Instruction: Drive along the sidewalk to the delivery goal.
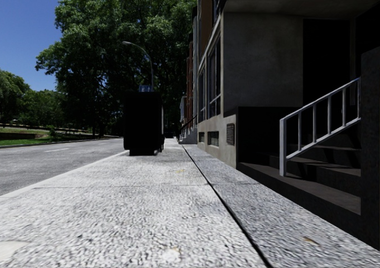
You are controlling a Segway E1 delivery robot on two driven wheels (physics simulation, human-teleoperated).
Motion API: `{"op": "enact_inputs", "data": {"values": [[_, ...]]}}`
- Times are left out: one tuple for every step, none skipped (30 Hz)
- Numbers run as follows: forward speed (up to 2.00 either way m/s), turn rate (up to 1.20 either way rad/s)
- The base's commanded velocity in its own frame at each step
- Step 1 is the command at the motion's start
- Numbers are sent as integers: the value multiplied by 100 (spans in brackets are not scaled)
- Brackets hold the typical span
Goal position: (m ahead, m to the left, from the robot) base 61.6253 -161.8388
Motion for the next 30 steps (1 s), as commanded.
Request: {"op": "enact_inputs", "data": {"values": [[200, 0], [200, 0], [200, 0], [200, 0], [200, 0], [200, 0], [200, 0], [200, 0], [200, 0], [200, 0], [200, 0], [200, 0], [200, 0], [200, 0], [200, 0], [200, 0], [200, 0], [200, 0], [200, 0], [200, 0], [200, 0], [200, 0], [200, 0], [200, 0], [200, 0], [200, 0], [200, 0], [200, 0], [200, 0], [200, 0]]}}
